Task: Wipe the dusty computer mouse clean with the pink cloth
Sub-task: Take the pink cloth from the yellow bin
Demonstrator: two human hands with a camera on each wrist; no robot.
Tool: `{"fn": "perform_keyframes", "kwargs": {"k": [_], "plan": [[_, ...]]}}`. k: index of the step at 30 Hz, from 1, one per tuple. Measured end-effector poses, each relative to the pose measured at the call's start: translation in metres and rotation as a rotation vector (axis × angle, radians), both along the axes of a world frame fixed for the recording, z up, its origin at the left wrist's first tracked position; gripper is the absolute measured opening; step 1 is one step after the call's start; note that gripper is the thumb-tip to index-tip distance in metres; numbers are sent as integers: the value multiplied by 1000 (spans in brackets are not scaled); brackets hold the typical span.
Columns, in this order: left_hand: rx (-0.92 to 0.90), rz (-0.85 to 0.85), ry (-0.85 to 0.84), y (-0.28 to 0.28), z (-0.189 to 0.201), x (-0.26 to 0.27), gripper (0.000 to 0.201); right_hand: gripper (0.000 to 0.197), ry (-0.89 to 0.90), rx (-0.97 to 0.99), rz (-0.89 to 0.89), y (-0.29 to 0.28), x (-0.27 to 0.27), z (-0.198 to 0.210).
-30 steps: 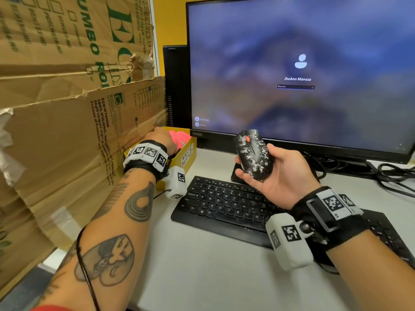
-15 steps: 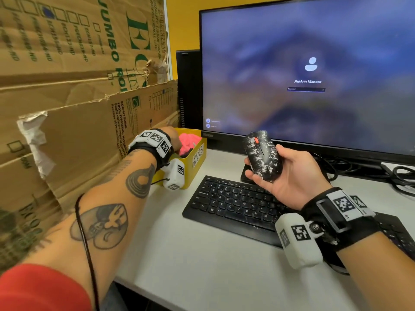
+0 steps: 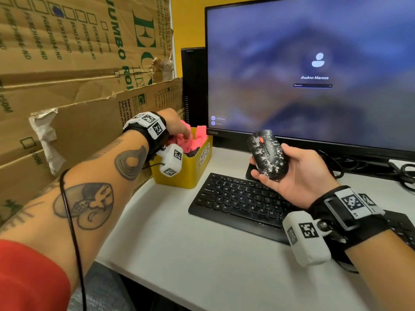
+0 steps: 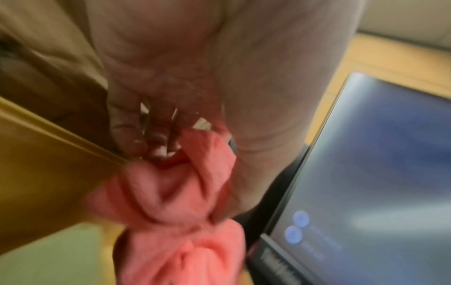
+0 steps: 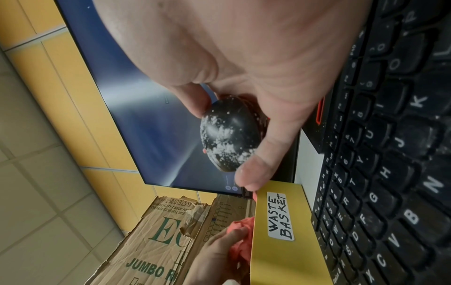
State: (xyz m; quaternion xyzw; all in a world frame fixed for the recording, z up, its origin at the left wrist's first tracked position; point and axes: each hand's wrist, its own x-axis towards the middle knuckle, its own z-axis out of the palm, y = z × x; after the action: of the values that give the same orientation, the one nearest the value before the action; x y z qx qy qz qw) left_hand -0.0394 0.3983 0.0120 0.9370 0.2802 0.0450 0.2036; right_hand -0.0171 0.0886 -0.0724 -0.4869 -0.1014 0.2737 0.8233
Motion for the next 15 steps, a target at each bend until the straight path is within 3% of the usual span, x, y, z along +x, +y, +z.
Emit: {"fn": "perform_keyframes", "kwargs": {"k": [5,9,13,15], "plan": [[-146,21,-206,-2,10,-2,7,47,-10,-15,-1,-2,1,0],[-185,104,-535,7,6,3,40,50,-10,-39,0,-5,0,4],[-171,106,-707,5,6,-1,24,51,0,-20,8,-9,0,5],[-180,105,-774,3,9,-3,30,52,5,-10,6,-10,1,5]]}}
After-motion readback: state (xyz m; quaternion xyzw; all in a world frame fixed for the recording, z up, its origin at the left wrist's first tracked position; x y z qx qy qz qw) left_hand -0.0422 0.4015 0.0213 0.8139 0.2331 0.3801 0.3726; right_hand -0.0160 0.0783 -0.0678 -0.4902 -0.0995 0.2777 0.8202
